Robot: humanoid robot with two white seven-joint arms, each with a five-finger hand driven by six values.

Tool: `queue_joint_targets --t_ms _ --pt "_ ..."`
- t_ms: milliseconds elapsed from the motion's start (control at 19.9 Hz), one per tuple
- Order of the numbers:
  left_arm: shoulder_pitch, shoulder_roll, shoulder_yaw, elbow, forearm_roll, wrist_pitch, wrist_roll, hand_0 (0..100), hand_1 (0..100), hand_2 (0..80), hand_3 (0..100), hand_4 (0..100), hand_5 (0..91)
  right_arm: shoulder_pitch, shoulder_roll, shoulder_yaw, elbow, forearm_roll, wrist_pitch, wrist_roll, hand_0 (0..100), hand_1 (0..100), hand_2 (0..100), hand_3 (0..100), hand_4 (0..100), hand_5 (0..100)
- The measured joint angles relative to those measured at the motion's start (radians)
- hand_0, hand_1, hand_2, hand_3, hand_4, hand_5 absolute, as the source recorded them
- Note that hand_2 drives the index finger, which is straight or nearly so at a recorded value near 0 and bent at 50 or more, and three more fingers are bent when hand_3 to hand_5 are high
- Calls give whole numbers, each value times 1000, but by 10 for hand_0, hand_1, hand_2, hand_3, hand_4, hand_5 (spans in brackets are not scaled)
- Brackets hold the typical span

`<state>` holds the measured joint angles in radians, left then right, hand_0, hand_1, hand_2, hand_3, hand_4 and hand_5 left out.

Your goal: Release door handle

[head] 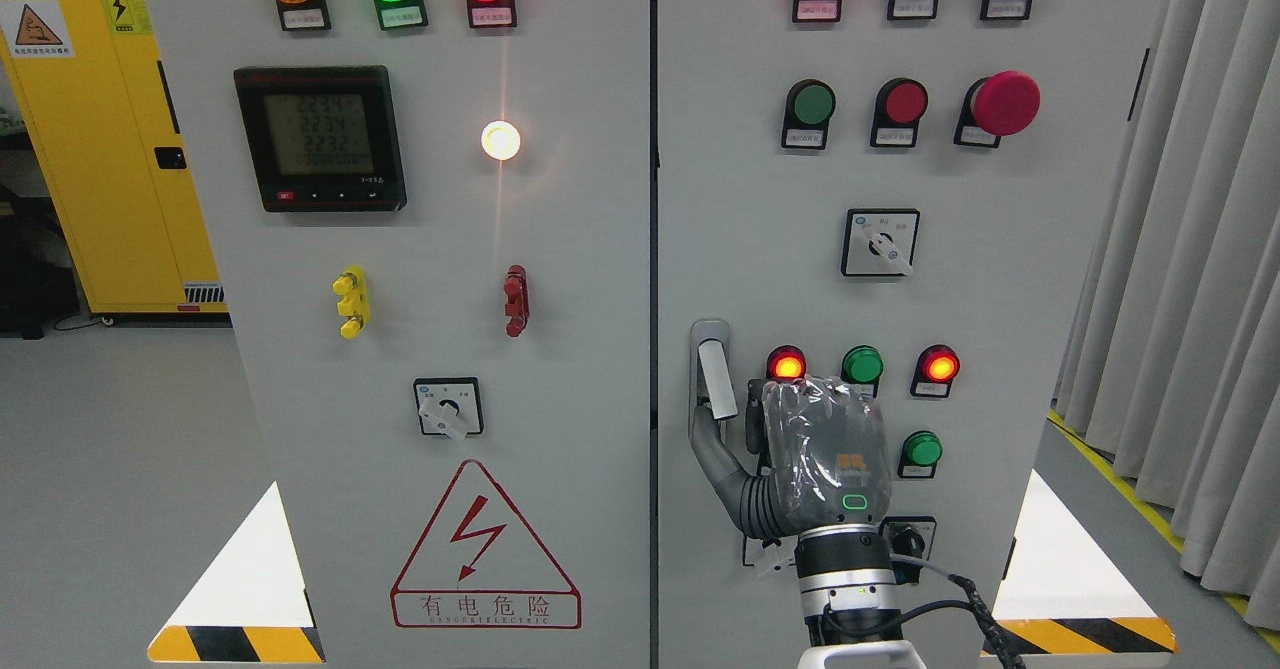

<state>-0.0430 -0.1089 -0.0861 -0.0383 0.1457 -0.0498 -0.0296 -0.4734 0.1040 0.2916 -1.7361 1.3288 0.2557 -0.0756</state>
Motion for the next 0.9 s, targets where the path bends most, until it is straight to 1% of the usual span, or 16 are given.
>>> queue_joint_targets --t_ms 201,902 --pt "0 0 0 0 0 0 0 120 556 0 0 0 0 0 0 -1 -2 0 0 -1 665 338 897 1000 1000 1000" --pt "0 0 0 0 0 0 0 120 556 0 0 0 0 8 -2 -2 -14 0 13 2 685 349 898 1000 1000 1000"
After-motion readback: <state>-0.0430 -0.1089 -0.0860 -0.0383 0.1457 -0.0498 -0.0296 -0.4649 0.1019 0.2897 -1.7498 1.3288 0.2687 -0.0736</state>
